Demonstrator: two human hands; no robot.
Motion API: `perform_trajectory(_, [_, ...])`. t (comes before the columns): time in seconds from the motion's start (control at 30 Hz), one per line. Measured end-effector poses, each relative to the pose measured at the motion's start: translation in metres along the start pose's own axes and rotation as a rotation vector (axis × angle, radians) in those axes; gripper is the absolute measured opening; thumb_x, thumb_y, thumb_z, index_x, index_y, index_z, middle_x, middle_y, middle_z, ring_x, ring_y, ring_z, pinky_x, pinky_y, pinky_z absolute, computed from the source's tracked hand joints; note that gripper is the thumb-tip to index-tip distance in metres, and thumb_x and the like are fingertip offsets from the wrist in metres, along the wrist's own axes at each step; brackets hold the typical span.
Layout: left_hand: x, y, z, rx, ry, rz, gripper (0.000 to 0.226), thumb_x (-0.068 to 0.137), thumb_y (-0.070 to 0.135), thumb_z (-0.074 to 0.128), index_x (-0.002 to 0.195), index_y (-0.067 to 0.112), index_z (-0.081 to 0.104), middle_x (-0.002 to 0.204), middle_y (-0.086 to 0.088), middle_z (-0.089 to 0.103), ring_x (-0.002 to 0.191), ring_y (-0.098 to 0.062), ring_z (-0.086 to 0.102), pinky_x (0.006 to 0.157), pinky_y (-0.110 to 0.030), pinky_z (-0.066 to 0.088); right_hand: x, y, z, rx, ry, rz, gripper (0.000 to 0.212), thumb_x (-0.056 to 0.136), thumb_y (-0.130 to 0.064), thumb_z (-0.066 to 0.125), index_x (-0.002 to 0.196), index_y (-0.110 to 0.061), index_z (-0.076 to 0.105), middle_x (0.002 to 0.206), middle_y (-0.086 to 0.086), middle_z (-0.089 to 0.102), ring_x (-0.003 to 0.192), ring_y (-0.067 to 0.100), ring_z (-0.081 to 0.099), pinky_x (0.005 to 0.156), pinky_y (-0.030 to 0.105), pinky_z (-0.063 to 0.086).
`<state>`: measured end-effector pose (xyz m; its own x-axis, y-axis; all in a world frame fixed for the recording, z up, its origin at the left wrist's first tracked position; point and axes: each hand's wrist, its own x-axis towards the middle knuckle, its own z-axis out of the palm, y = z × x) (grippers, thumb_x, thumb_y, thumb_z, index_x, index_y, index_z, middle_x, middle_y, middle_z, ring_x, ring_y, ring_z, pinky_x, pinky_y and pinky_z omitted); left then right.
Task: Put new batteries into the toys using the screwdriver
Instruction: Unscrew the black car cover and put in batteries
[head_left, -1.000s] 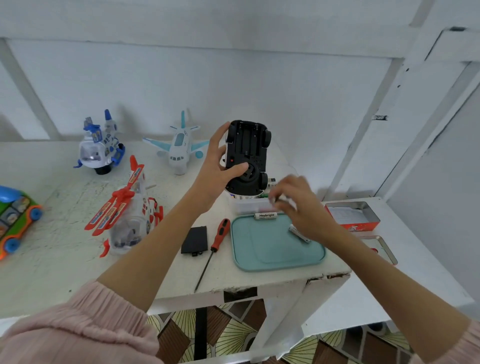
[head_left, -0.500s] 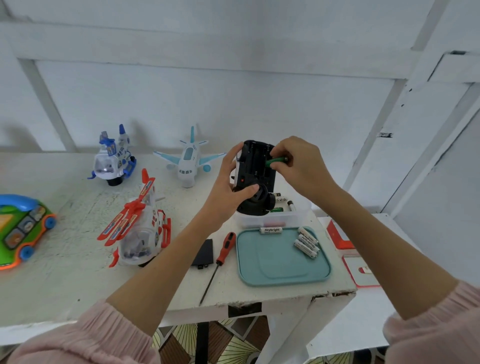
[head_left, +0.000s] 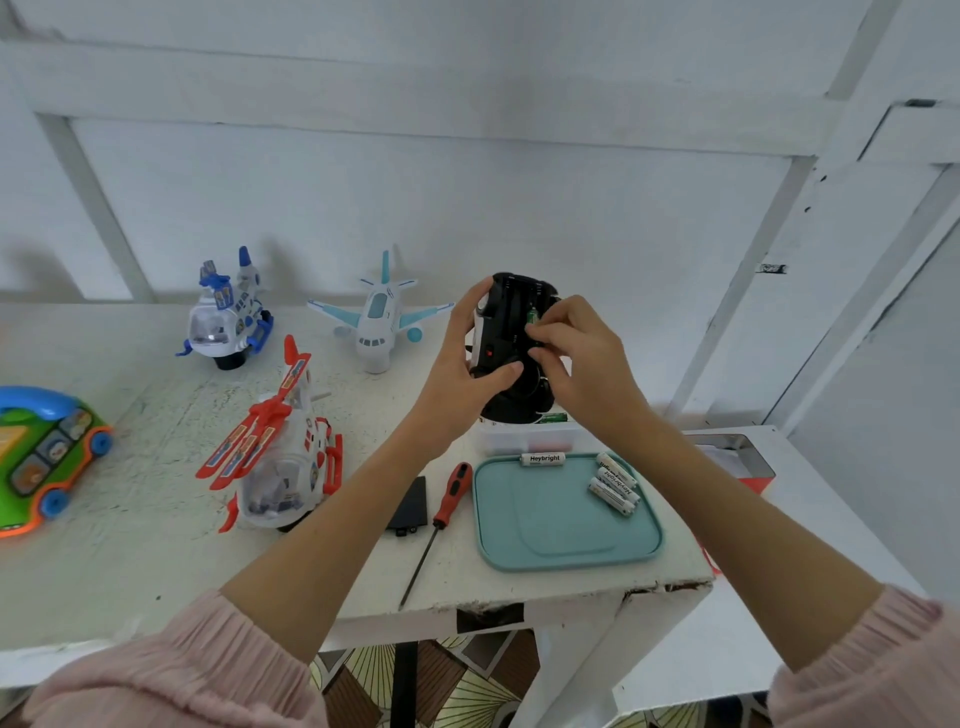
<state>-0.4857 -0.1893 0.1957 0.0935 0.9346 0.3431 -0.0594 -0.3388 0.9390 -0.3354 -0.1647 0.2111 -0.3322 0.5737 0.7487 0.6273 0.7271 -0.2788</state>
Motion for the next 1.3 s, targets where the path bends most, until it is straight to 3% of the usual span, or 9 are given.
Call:
perform_trajectory(0.13, [0.000, 0.000, 0.004, -0.001, -0.029, 0.001, 0.078, 0.086, -0.007, 0.060, 0.140, 0.040, 0.028, 0.136, -0.006, 0.044, 0.104, -0.026, 0.063, 0.086, -0.040, 0.056, 0.005, 0.007, -0.005, -0.026, 0.093, 0.090, 0.016, 0.068, 0.005, 0.069, 0.084, 0.002, 0.068, 0.086, 0.018, 0.057, 0.077, 0.030, 0.054, 0.069, 0.018, 0.039])
perform_trajectory(0.23, [0.001, -0.001, 0.004, -0.010, -0.032, 0.002, 0.078, 0.086, -0.004, 0.061, 0.139, 0.043, 0.029, 0.135, -0.007, 0.045, 0.107, -0.028, 0.062, 0.086, -0.041, 0.056, 0.005, 0.012, -0.006, -0.079, 0.128, 0.090, 0.015, 0.070, -0.005, 0.071, 0.084, -0.003, 0.069, 0.106, 0.017, 0.055, 0.093, 0.026, 0.044, 0.080, 0.015, 0.031])
perform_trajectory(0.37, [0.001, 0.000, 0.004, -0.035, -0.049, -0.020, 0.076, 0.082, 0.007, 0.065, 0.132, 0.054, 0.034, 0.138, -0.007, 0.043, 0.120, -0.033, 0.053, 0.086, -0.040, 0.056, 0.002, 0.019, -0.013, 0.107, 0.017, 0.120, 0.019, 0.077, -0.006, 0.067, 0.097, -0.006, 0.070, 0.128, 0.013, 0.049, 0.103, 0.019, 0.051, 0.091, 0.015, 0.040])
perform_trajectory(0.6, [-0.001, 0.001, 0.003, -0.059, -0.080, -0.026, 0.076, 0.086, 0.001, 0.063, 0.135, 0.050, 0.031, 0.135, -0.009, 0.046, 0.103, -0.029, 0.065, 0.084, -0.041, 0.057, 0.008, 0.014, -0.023, 0.272, -0.002, 0.212, 0.027, 0.074, 0.002, 0.071, 0.099, -0.006, 0.069, 0.118, 0.009, 0.055, 0.100, 0.014, 0.057, 0.081, 0.014, 0.051])
perform_trajectory(0.73, [0.000, -0.001, 0.002, -0.048, -0.075, -0.040, 0.078, 0.086, 0.001, 0.064, 0.138, 0.048, 0.030, 0.136, -0.009, 0.045, 0.107, -0.029, 0.063, 0.084, -0.040, 0.056, 0.009, 0.015, -0.025, 0.294, -0.005, 0.224, 0.026, 0.073, 0.004, 0.072, 0.097, -0.003, 0.067, 0.113, 0.003, 0.056, 0.091, 0.015, 0.060, 0.079, 0.012, 0.051])
perform_trajectory(0.9, [0.000, -0.007, 0.002, -0.013, -0.064, -0.037, 0.077, 0.078, 0.013, 0.068, 0.132, 0.058, 0.035, 0.142, -0.006, 0.041, 0.134, -0.040, 0.036, 0.094, -0.048, 0.051, 0.010, 0.019, -0.023, 0.211, -0.028, 0.154, 0.027, 0.071, 0.004, 0.073, 0.097, 0.000, 0.066, 0.111, 0.014, 0.060, 0.088, 0.015, 0.058, 0.079, 0.006, 0.047])
perform_trajectory(1.13, [0.001, -0.011, 0.001, -0.009, -0.103, -0.047, 0.079, 0.081, 0.009, 0.067, 0.137, 0.052, 0.031, 0.143, -0.008, 0.039, 0.126, -0.034, 0.048, 0.091, -0.043, 0.054, -0.005, 0.023, -0.031, 0.164, -0.035, 0.154, 0.039, 0.079, -0.004, 0.069, 0.117, -0.009, 0.062, 0.124, 0.004, 0.056, 0.109, 0.014, 0.055, 0.088, 0.021, 0.049])
perform_trajectory(1.23, [0.001, -0.014, -0.001, -0.001, -0.081, -0.061, 0.079, 0.080, 0.011, 0.067, 0.135, 0.054, 0.030, 0.142, -0.007, 0.041, 0.120, -0.028, 0.055, 0.091, -0.039, 0.054, -0.019, 0.029, -0.047, 0.074, -0.064, 0.108, 0.033, 0.079, -0.007, 0.070, 0.111, -0.010, 0.065, 0.105, 0.005, 0.059, 0.089, 0.013, 0.057, 0.075, 0.016, 0.048])
perform_trajectory(1.3, [-0.001, -0.017, -0.002, -0.015, -0.065, -0.060, 0.080, 0.085, 0.002, 0.065, 0.137, 0.049, 0.028, 0.139, -0.008, 0.044, 0.108, -0.024, 0.063, 0.087, -0.034, 0.055, -0.029, 0.032, -0.058, 0.084, -0.255, 0.146, 0.023, 0.077, -0.006, 0.072, 0.100, -0.012, 0.068, 0.085, -0.001, 0.058, 0.070, 0.009, 0.055, 0.064, 0.016, 0.046])
